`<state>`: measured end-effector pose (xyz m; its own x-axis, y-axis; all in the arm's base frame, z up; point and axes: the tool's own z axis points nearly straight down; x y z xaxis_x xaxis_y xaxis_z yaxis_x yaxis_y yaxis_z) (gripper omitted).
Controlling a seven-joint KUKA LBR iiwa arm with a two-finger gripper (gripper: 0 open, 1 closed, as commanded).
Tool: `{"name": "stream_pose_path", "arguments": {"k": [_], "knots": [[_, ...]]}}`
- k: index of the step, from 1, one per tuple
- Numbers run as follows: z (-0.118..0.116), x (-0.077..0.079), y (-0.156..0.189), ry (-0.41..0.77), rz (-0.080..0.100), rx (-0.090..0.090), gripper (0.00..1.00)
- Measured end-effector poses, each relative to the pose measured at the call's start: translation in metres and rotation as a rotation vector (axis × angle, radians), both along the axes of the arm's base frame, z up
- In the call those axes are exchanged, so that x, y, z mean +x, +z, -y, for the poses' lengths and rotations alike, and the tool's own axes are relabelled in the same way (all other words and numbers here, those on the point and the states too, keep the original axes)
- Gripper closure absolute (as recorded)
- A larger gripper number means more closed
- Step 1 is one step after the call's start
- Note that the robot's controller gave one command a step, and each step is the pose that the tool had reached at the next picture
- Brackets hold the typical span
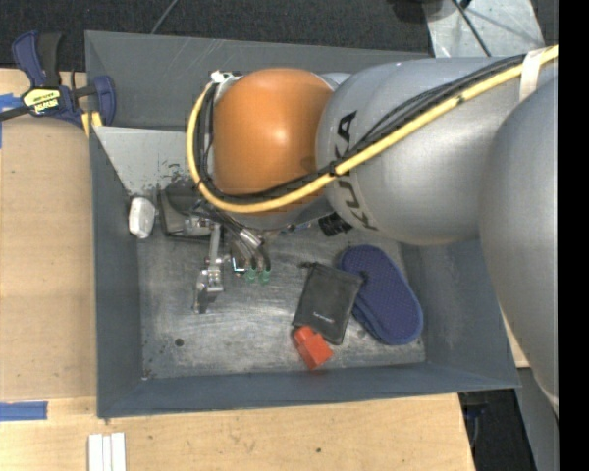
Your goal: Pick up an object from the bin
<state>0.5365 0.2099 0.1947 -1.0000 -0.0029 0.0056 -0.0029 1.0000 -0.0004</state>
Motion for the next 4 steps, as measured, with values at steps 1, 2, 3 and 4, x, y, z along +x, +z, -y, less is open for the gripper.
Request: {"name": "stream_pose_path", "arguments": {"k": [1, 2, 3, 4], "knots": [[0.027, 0.052, -0.071, -0.223, 0.013, 0.009, 0.00], [0.023, 0.094, -0.072, -0.210, 0.014, 0.004, 0.00], [0.043, 0.092, -0.076, -0.400, 0.006, -0.001, 0.00], [0.042, 0.090, -0.111, -0.410, -0.001, 0.001, 0.00]]}}
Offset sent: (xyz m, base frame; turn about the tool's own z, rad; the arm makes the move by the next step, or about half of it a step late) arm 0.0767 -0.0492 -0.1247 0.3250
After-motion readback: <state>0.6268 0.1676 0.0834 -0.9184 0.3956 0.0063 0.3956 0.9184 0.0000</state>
